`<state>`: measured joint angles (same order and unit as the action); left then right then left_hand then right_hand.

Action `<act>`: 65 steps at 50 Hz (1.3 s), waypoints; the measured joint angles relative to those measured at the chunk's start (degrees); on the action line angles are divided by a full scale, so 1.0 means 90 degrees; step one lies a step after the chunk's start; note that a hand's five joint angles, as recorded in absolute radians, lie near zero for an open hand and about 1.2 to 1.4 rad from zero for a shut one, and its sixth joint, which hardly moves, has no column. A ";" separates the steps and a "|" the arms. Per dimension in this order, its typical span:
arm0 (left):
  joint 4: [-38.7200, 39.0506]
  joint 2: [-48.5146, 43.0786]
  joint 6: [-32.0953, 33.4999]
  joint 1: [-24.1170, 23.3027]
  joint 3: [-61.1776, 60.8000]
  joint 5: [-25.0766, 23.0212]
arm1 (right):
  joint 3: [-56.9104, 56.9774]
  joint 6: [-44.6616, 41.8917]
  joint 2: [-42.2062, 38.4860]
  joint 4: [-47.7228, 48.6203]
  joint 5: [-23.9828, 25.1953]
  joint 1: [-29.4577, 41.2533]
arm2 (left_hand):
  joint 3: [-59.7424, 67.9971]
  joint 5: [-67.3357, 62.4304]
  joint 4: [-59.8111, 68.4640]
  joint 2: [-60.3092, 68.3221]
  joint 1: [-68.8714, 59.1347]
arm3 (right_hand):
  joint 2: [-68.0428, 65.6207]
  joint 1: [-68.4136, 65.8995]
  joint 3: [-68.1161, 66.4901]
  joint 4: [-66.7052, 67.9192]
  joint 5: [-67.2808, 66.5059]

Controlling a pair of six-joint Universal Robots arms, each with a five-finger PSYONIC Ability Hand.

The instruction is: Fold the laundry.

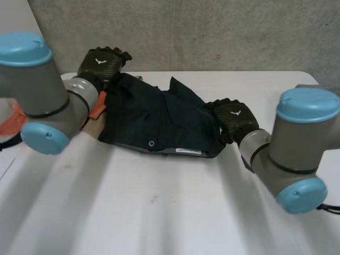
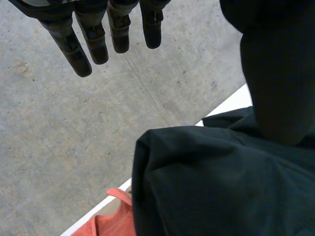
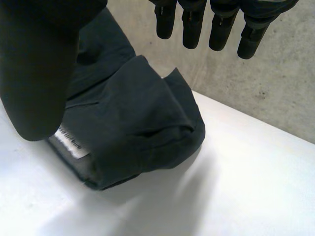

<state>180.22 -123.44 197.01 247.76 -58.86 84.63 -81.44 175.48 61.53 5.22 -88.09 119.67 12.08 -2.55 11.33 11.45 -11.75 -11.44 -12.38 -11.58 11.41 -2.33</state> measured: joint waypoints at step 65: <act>-0.0844 -0.0265 -0.0571 -0.1926 -0.0125 0.0639 | 0.6816 -0.1190 -0.4422 0.0527 0.0226 -0.1355 | 0.1356 -0.1372 0.1469 0.1387 -0.1238 | -0.4884 -0.4786 -0.4953 0.4997 -0.4900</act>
<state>172.62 -125.83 191.87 230.42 -59.99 90.39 -20.10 164.77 21.74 9.97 -86.05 107.47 24.28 -14.89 24.55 23.93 -22.89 -55.39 -55.46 -56.16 56.38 -46.42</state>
